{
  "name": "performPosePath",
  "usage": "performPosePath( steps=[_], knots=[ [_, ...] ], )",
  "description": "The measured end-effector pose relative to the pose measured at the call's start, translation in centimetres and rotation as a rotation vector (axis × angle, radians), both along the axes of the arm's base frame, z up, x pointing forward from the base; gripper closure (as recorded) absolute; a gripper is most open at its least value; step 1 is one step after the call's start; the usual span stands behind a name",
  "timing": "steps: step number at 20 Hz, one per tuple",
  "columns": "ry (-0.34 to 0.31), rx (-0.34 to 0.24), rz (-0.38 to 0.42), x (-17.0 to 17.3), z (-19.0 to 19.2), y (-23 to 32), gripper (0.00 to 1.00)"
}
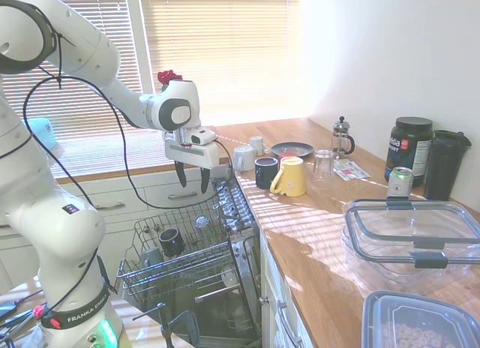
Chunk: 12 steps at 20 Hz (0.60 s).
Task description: Unload the mug from the dish rack
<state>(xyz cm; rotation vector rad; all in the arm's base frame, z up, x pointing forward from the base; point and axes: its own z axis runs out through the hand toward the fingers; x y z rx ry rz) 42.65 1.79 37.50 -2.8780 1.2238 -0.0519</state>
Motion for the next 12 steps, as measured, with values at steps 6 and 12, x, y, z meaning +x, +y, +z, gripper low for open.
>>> performPosePath(
  steps=[6, 12],
  knots=[
    [0.046, -0.033, 0.096, -0.5, -3.3, 3.2, 0.0],
    [0.143, -0.099, 0.256, -3.7, -13.3, 9.9, 0.0]
  ],
)
